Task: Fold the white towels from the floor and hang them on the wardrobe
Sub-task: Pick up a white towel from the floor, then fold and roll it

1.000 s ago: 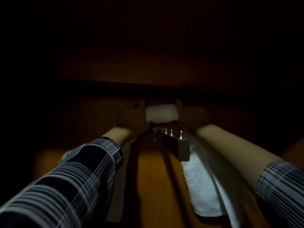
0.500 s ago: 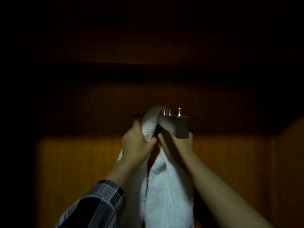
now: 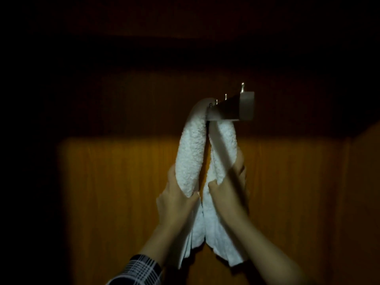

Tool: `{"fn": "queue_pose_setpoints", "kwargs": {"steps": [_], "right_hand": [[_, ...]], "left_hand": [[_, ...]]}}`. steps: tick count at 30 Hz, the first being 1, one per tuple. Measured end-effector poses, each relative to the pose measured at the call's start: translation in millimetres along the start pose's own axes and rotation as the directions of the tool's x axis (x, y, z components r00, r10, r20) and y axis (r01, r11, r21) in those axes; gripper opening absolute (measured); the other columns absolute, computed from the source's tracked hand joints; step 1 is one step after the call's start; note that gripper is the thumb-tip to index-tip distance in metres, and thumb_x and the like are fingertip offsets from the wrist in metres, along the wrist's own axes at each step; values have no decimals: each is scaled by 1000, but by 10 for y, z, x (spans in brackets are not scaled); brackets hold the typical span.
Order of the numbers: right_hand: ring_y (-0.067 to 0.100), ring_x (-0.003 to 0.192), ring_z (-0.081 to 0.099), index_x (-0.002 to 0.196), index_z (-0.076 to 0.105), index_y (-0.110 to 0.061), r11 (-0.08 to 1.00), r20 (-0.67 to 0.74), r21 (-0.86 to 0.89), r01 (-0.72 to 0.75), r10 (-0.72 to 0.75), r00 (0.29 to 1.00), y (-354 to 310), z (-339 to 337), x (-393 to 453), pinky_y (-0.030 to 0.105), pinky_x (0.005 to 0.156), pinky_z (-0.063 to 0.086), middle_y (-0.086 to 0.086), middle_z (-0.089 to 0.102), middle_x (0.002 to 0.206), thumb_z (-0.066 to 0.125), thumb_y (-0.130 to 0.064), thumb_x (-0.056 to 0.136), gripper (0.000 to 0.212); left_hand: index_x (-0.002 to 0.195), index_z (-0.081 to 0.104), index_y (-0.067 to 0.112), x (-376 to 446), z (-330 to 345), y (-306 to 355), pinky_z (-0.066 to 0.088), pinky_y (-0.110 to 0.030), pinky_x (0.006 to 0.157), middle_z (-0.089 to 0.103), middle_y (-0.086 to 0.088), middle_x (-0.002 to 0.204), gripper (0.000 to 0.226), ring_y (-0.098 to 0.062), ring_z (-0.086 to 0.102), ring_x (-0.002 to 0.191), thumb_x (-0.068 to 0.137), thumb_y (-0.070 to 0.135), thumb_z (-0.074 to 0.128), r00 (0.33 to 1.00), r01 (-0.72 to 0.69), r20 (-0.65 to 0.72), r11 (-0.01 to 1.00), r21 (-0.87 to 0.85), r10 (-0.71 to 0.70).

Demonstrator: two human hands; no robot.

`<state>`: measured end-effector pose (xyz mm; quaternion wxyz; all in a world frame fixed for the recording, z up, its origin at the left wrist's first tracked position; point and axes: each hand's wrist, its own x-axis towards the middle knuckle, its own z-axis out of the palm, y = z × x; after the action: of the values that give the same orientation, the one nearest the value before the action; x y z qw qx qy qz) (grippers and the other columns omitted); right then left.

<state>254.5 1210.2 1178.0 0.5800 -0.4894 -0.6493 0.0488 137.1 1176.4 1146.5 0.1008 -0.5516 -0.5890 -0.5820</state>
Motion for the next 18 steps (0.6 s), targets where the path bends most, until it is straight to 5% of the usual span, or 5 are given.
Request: {"fn": "queue_pose_setpoints", "kwargs": {"steps": [3, 6, 8, 14, 18], "right_hand": [[29, 128, 47, 152, 2, -15, 976, 144, -216, 21, 10, 990, 160, 110, -224, 38, 100, 45, 17, 30, 151, 52, -30, 95, 77], [22, 68, 68, 135, 41, 8, 929, 65, -316, 191, -179, 982, 164, 236, -211, 24, 56, 53, 21, 67, 96, 72, -9, 81, 65], [22, 56, 66, 125, 49, 13, 909, -27, -337, 246, -271, 962, 155, 316, -193, 22, 45, 49, 22, 67, 83, 79, -3, 72, 62], [35, 83, 67, 139, 24, 13, 908, 153, -319, 273, -234, 960, 153, 290, -221, 34, 59, 56, 32, 56, 113, 72, -5, 79, 79], [31, 127, 38, 147, -21, -4, 912, 493, -310, 270, -89, 866, 76, -78, -368, 37, 101, 39, 19, 20, 148, 52, -21, 94, 92]], "left_hand": [[146, 2, 38, -201, 23, 26, 45, -27, 67, 42, -4, 147, 91, -25, 64, 99, 76, 62, 55, 993, -91, -72, 996, 19, 92], [146, -1, 39, -234, 122, -36, 44, -27, 53, 48, -14, 139, 101, -26, 66, 76, 77, 39, 73, 988, -133, -76, 990, 54, 137], [145, -7, 43, -245, 221, -65, 46, -29, 51, 52, -17, 128, 110, -24, 63, 70, 78, 23, 77, 986, -162, -39, 985, 55, 164], [144, -26, 35, -252, 221, 11, 44, -34, 55, 48, -18, 118, 108, -27, 55, 75, 88, 23, 65, 978, -173, 139, 978, 119, 156], [132, -41, 31, -313, -73, 65, 43, -33, 66, 47, -15, 120, 124, -28, 54, 91, 79, 46, 71, 905, -168, 424, 940, 298, 27]]}}
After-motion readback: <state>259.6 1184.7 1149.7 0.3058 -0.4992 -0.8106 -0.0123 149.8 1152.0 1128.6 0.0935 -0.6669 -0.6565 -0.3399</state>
